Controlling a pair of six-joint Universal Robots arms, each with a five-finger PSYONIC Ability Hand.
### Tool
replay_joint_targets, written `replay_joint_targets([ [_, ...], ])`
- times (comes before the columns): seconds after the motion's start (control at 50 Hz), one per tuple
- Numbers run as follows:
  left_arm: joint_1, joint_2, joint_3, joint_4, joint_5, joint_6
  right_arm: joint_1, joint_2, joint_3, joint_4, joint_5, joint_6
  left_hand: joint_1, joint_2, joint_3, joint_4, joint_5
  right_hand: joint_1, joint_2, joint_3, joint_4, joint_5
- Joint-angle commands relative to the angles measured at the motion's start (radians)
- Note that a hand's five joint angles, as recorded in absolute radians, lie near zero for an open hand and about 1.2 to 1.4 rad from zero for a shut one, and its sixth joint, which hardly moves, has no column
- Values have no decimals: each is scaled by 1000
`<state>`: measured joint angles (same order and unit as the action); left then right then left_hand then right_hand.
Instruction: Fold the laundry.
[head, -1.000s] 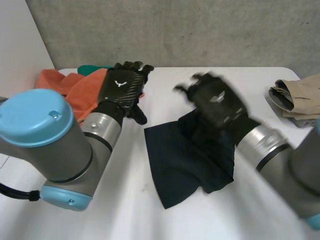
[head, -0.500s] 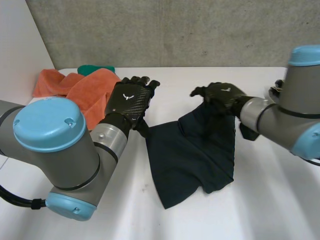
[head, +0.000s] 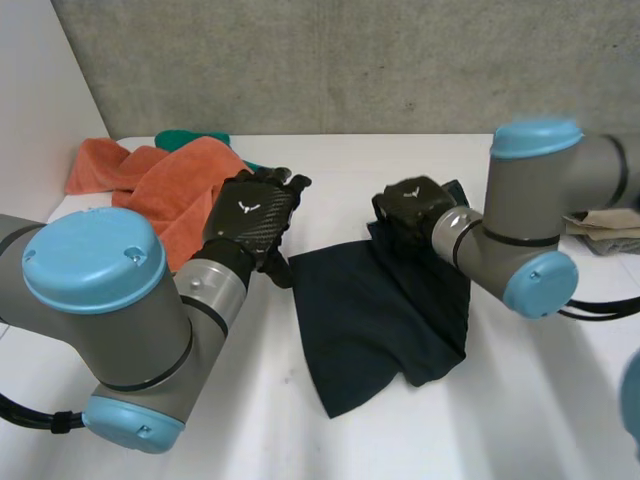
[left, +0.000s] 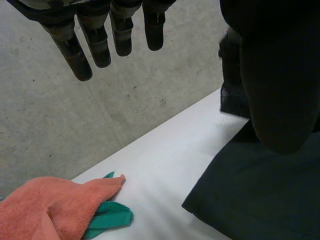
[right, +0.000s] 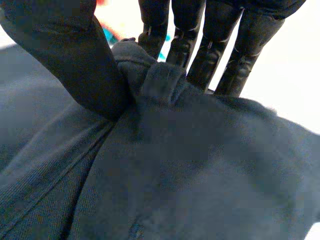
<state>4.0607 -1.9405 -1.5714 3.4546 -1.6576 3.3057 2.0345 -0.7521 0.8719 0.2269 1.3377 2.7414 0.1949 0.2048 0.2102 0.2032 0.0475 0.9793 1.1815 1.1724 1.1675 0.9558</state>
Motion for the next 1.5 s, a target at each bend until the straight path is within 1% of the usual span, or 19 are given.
replay_joint_targets([
  [0.02,18,23,-1,-3,-10,0,7,-234,206,-83,-92,-9,-8,-18,-23,-16,-35,417,215,224,229,266],
  [0.14,49,64,-19,-5,-18,0,29,-351,367,-89,-213,-81,-11,-21,-26,-19,-38,417,215,224,229,266],
  [0.16,59,80,-28,-3,-14,-2,38,-377,413,-84,-256,-130,-14,-24,-29,-22,-41,417,215,224,229,266],
  [0.26,81,109,-50,-3,-11,-2,67,-417,513,-35,-348,-305,-14,-24,-29,-22,-41,417,215,224,229,266],
  [0.38,81,112,-61,-3,-11,-2,85,-388,555,103,-382,-477,-14,-24,-29,-22,-41,417,215,224,229,266],
  [0.52,78,106,-61,5,-11,-2,108,-277,530,129,-379,-583,-17,-26,-32,-25,-44,417,215,224,229,266],
  [0.56,78,100,-52,6,-13,-2,112,-270,510,102,-377,-575,-17,-26,-32,-25,-44,325,123,132,137,174],
  [0.58,78,100,-47,9,-13,-2,116,-270,506,73,-377,-557,-17,-26,-32,-25,-44,-231,-433,-424,-419,-382],
  [0.6,78,100,-45,11,-13,-2,118,-270,506,59,-377,-542,-17,-26,-32,-25,-44,-481,-683,-674,-669,-632],
  [0.62,78,101,-39,20,-14,-3,119,-271,506,42,-377,-523,-17,-26,-32,-25,-44,-602,-805,-796,-791,-753],
  [0.72,76,110,-22,51,-18,-3,115,-349,513,-53,-382,-291,-17,-26,-32,-25,-44,-741,-944,-934,-930,-892],
  [0.8,67,117,-1,69,-21,-2,93,-487,538,-148,-358,0,-11,-21,-26,-19,-38,-786,-988,-979,-974,-937],
  [0.88,34,118,53,66,-53,-2,35,-536,527,-146,-332,194,-2,-12,-17,-10,-29,-762,-965,-955,-951,-913],
  [1.02,-19,117,122,55,-128,0,-100,-587,515,-80,-315,412,7,-3,-8,-1,-20,-753,-956,-947,-942,-904],
  [1.08,-54,103,154,43,-131,0,-117,-587,503,-63,-307,443,10,0,-6,1,-17,-750,-953,-944,-939,-902],
  [1.22,-127,-12,212,-40,-139,-2,-132,-553,463,-41,-215,439,25,15,9,16,-3,-768,-970,-961,-956,-919],
  [1.32,-167,-128,232,-86,-174,-24,-116,-416,417,-35,-187,353,25,15,9,16,-3,-805,-1007,-998,-993,-956],
  [1.4,-169,-193,238,-121,-211,-43,-85,-326,383,-24,-180,258,25,15,9,16,-3,-805,-1007,-998,-993,-956],
  [1.5,-160,-253,238,-187,-212,-46,-56,-231,366,-18,-134,158,16,6,0,7,-11,-805,-1007,-998,-993,-956],
])
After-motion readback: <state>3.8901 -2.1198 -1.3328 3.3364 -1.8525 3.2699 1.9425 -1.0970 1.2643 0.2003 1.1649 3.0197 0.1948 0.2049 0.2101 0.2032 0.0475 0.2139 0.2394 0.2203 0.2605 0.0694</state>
